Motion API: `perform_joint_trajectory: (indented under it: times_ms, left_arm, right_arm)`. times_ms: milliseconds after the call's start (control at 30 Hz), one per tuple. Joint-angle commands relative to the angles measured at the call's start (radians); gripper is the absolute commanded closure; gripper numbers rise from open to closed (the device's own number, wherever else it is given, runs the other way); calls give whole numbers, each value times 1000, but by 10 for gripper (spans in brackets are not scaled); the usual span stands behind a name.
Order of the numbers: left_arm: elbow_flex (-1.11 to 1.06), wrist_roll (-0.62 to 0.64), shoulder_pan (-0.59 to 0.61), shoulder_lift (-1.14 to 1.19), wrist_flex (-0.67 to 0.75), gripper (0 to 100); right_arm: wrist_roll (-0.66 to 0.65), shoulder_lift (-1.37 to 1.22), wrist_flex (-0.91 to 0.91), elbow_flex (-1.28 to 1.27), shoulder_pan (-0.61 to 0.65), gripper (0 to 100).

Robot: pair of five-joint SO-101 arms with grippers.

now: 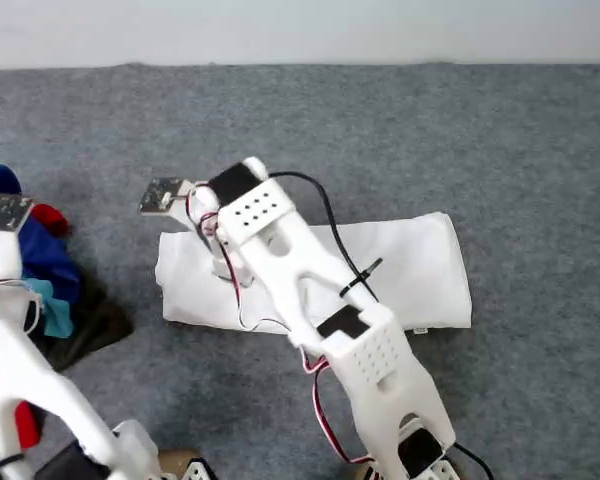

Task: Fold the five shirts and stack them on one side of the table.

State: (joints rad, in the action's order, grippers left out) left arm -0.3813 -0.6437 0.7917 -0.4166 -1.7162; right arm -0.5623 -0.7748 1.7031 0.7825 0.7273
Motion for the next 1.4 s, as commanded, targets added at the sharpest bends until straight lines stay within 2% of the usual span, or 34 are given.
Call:
perform_joint_trajectory:
  times_ms: [0,100,200,367,567,700,1033,1233,1367]
  left_arm:
    - [2,12,-32,-75,-8,985]
    - [-36,12,-38,-104,-8,985]
    - [-71,12,-38,-126,-8,985]
    - [-99,12,-43,-180,-8,985]
    - [-102,12,-43,-258,-11,985]
    - [-102,12,-41,-288,-14,985]
    - [-102,11,-41,-304,-14,985]
    - [-102,9,-41,-304,-14,985]
    - [-102,9,-38,-305,-14,985]
  right_arm:
    - [8,-21,-122,44,-53,988]
    - [8,-53,-223,46,-128,988]
    - [9,-50,-239,46,-166,988]
    - [15,10,-77,46,-139,988]
    - [149,107,96,35,-163,988]
    - [259,225,96,-58,-255,989]
    - [275,526,68,-423,-564,976]
    - [324,553,10,-552,-685,768]
    - [350,553,-68,-620,-725,748]
